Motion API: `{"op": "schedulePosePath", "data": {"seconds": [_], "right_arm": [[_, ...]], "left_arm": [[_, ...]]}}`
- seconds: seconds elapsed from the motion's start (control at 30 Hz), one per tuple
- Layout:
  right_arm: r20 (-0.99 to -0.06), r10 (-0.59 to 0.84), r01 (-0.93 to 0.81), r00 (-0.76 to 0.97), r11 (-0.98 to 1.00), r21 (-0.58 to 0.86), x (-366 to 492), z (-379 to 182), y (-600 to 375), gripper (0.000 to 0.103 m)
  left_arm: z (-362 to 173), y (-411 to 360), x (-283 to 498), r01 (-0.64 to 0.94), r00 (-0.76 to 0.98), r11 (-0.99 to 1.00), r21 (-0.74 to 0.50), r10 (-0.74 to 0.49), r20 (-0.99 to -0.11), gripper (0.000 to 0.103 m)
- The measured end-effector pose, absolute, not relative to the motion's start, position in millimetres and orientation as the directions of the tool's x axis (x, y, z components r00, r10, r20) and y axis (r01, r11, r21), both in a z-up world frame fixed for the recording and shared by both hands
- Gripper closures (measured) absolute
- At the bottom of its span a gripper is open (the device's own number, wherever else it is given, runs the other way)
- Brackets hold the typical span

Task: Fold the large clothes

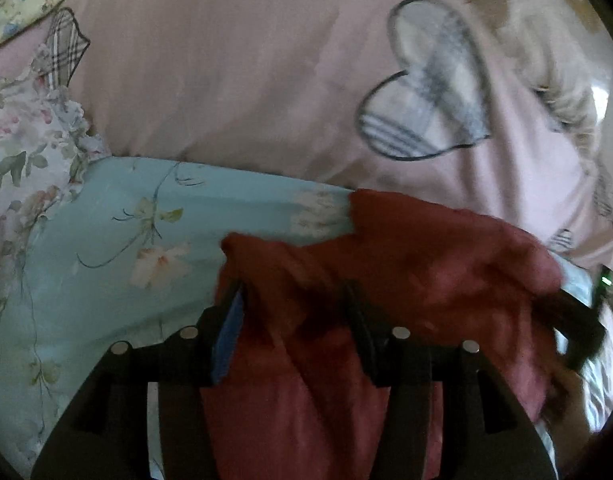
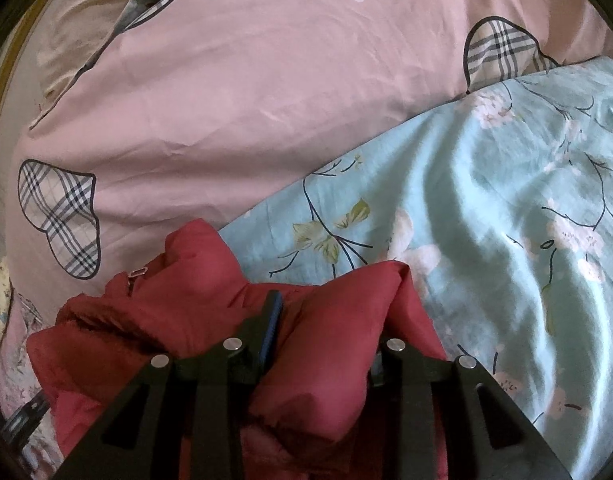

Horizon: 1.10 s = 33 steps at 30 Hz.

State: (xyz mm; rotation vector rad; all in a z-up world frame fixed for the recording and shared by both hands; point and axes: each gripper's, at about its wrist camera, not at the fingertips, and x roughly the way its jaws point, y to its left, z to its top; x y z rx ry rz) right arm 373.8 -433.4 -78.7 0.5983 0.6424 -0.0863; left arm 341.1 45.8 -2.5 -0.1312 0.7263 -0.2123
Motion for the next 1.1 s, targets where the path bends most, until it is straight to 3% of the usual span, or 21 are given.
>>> {"op": "schedulePosePath", "data": {"seconds": [0.17, 0.3, 0.5, 0.63, 0.73, 0.87, 0.97, 1.1], "right_arm": [[-0.594, 0.096, 0.259, 0.799, 0.836, 0.483, 376.9, -77.0, -430.7, 0.070], [-0.604, 0.097, 0.258, 0.791, 0.842, 0.474, 378.7, -72.6, -429.5, 0.069], [-0.582, 0.142, 0.208, 0.801, 0.845, 0.493, 360.3, -38.2, -429.0, 0.051], [-0.535, 0.114, 0.167, 0.837, 0.878, 0.449, 328.9, -6.2, -418.6, 0.029], [-0.490, 0.123, 0.088, 0.863, 0.918, 0.387, 306.6, 11.3, -396.6, 0.027], [-0.608, 0.170, -0.023, 0.776, 0.970, 0.242, 322.5, -3.1, -352.0, 0.027], [-0.700, 0.119, -0.025, 0.704, 0.990, 0.142, 348.9, -29.0, -338.4, 0.027], [-0.707, 0.064, 0.037, 0.705, 0.991, 0.127, 369.6, -41.0, -355.9, 0.027]], "left_arm": [[-6.1, 7.3, 309.8, 0.286, 0.685, 0.939, -0.192, -0.341, -0.644, 0.052], [-30.2, -25.3, 316.3, 0.276, 0.675, 0.958, -0.077, -0.250, -0.695, 0.051], [-53.6, -31.0, 343.8, 0.201, 0.676, 0.980, -0.010, -0.146, -0.722, 0.049], [-54.2, -32.6, 347.3, 0.192, 0.673, 0.981, 0.014, -0.122, -0.729, 0.049], [-54.2, -32.1, 349.5, 0.182, 0.664, 0.983, 0.018, -0.109, -0.739, 0.049], [-55.5, -32.6, 351.3, 0.177, 0.657, 0.984, 0.026, -0.098, -0.748, 0.049], [-53.3, -31.0, 353.2, 0.177, 0.652, 0.984, 0.019, -0.102, -0.752, 0.049], [-45.9, -12.4, 365.0, 0.155, 0.654, 0.988, -0.018, -0.116, -0.748, 0.047]]}}
